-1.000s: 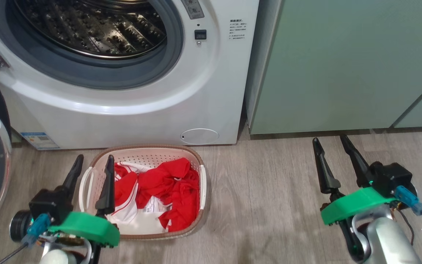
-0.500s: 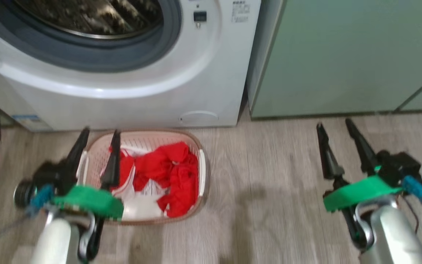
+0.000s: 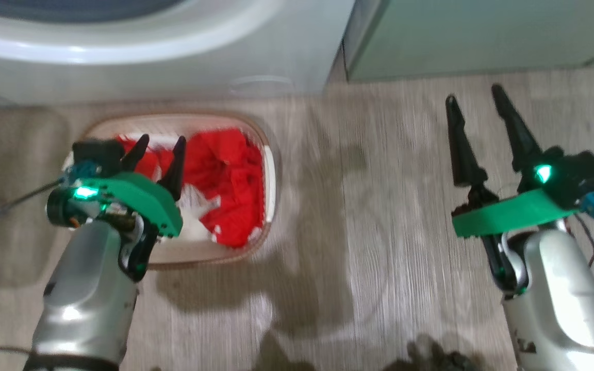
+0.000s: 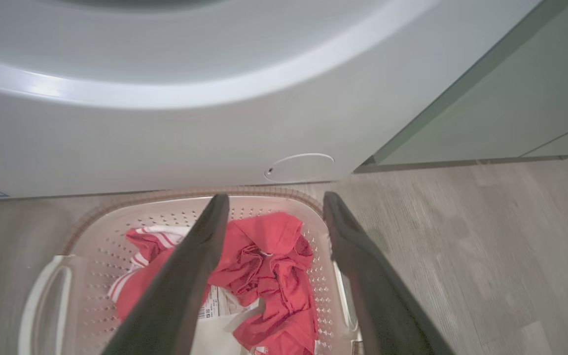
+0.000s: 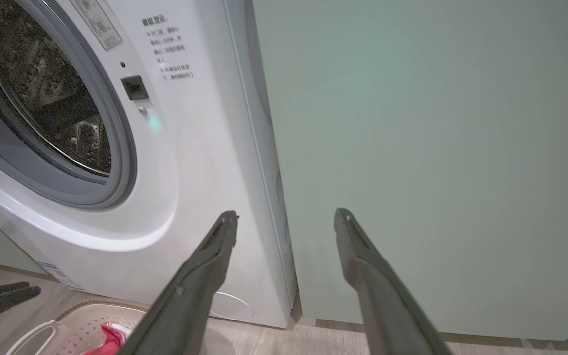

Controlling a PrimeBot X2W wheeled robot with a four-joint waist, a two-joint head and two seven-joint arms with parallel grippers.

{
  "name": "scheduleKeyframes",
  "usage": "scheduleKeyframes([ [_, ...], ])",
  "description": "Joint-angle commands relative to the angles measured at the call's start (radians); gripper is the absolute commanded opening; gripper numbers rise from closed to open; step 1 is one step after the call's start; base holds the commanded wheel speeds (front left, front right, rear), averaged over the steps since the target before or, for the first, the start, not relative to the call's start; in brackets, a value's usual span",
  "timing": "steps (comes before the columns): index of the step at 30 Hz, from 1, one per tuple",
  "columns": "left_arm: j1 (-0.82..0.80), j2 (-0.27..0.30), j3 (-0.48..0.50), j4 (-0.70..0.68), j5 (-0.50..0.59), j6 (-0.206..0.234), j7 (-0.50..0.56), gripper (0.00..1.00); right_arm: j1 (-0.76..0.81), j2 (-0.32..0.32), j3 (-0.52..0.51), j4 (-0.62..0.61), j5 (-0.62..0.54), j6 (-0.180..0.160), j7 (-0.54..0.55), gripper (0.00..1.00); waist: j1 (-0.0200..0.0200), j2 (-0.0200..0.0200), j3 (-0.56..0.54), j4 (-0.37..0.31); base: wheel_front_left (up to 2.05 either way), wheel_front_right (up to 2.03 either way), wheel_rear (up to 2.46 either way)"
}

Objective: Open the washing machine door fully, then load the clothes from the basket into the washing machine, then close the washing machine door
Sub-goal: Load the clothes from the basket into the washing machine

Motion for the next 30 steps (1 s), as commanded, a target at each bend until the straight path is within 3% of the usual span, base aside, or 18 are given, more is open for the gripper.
scheduleKeyframes([
  [1,-0.048,0.016,0.01,0.025,-0.02,-0.005,0.002,1.0,-0.021,0.003,0.024,-0.039,-0.002,0.0,-0.008,1.0,-0.0003,0.0,0.104,-0.035,0.0,0.0,0.0],
  [8,-0.165,0.013,-0.091,0.181,-0.125,-0.009,0.029,1.0,-0.067,0.003,0.037,-0.064,-0.008,0.0,-0.01,1.0,-0.0003,0.0,0.234,-0.055,0.0,0.0,0.0],
  [14,-0.241,0.051,-0.186,0.27,-0.25,-0.009,0.067,1.0,-0.101,0.003,0.047,-0.096,-0.015,0.0,-0.012,1.0,-0.0003,0.0,0.358,-0.078,0.0,0.0,0.0],
  [30,-0.344,0.153,-0.395,0.348,-0.47,-0.009,0.123,1.0,-0.135,0.003,0.071,-0.135,0.02,0.0,-0.012,1.0,-0.0003,0.0,0.533,-0.124,0.0,0.0,0.0],
])
